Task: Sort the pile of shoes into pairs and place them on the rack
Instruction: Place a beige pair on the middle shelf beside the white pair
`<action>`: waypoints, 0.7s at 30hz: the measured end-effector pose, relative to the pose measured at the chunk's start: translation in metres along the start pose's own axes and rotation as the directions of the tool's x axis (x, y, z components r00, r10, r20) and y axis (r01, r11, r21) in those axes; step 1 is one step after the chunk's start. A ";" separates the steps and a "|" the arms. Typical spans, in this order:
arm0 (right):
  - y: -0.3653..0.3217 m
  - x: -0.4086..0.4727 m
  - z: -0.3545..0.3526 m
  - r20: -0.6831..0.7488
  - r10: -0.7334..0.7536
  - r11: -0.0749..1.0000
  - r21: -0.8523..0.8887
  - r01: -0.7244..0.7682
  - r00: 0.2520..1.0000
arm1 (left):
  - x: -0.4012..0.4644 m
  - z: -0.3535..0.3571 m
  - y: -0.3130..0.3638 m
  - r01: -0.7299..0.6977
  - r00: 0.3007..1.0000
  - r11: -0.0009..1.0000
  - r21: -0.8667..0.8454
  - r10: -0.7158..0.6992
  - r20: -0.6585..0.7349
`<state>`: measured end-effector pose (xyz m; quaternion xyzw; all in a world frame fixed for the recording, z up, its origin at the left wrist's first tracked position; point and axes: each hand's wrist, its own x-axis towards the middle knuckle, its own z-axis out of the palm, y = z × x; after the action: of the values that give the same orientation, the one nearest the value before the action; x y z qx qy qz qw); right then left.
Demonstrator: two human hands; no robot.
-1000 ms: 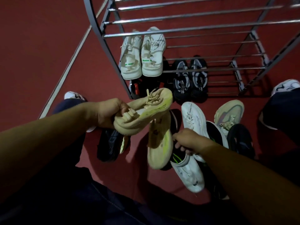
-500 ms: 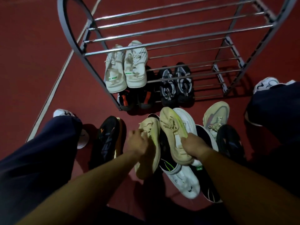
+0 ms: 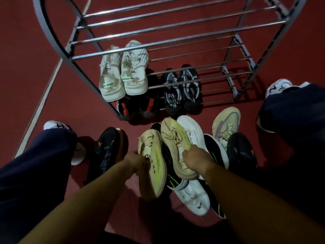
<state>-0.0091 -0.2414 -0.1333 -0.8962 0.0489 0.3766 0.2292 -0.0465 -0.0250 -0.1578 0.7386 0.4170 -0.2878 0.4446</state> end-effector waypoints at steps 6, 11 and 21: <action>0.002 0.002 0.000 0.020 0.014 0.999 0.031 -0.015 1.000 | -0.008 -0.008 0.012 -0.186 0.856 0.839 0.511 0.394 -0.334; 0.006 0.009 -0.006 -0.033 0.001 0.999 0.051 0.001 0.999 | -0.029 -0.029 0.042 -0.191 0.689 0.575 0.795 0.656 -0.309; 0.009 0.012 -0.012 -0.015 0.037 0.984 0.173 -0.034 0.999 | -0.046 0.004 0.045 -0.450 0.577 0.049 0.892 0.778 0.248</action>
<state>0.0050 -0.2538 -0.1377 -0.8755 0.0994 0.3667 0.2986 -0.0300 -0.0567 -0.1040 0.9861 -0.1113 -0.1213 -0.0204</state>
